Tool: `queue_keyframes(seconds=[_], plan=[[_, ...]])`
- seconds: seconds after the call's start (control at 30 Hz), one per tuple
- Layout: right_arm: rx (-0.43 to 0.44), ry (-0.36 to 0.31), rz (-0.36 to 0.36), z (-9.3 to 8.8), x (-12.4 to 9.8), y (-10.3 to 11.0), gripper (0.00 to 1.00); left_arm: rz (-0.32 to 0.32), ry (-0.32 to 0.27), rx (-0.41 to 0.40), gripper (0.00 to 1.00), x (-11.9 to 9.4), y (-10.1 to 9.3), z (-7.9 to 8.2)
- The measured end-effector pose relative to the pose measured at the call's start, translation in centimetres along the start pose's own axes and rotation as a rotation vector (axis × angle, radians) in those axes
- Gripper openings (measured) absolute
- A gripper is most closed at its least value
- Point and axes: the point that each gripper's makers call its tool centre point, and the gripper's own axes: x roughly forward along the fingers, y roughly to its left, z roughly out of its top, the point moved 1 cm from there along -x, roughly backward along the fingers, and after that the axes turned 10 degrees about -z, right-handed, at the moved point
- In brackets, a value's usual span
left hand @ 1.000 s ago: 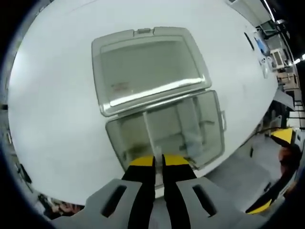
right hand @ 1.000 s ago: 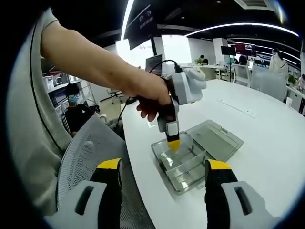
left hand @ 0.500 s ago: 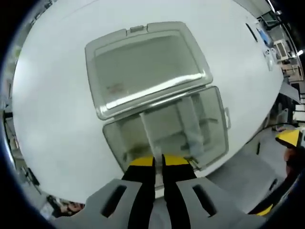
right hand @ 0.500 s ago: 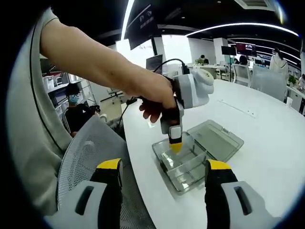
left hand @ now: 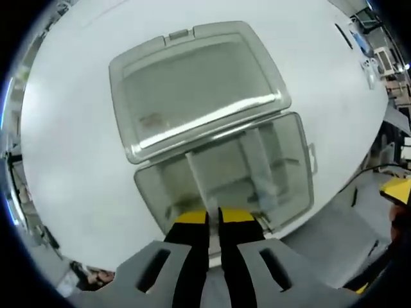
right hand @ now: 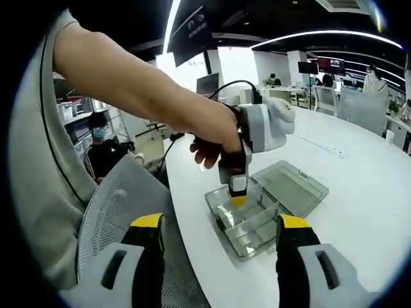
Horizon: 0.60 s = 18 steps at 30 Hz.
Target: Insert the divider into the dual guide fixture by aligning both edges with the guide slots and pushing it downward to the bottom, including one-sided entry, uneven engagement, binding, and posture correction.
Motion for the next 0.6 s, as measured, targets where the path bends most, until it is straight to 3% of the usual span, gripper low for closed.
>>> queue_keyframes(seconds=[0.6], plan=[[0.001, 0.005, 0.000, -0.16, 0.02, -0.12, 0.68, 0.020, -0.005, -0.025, 0.02, 0.78, 0.10, -0.17]])
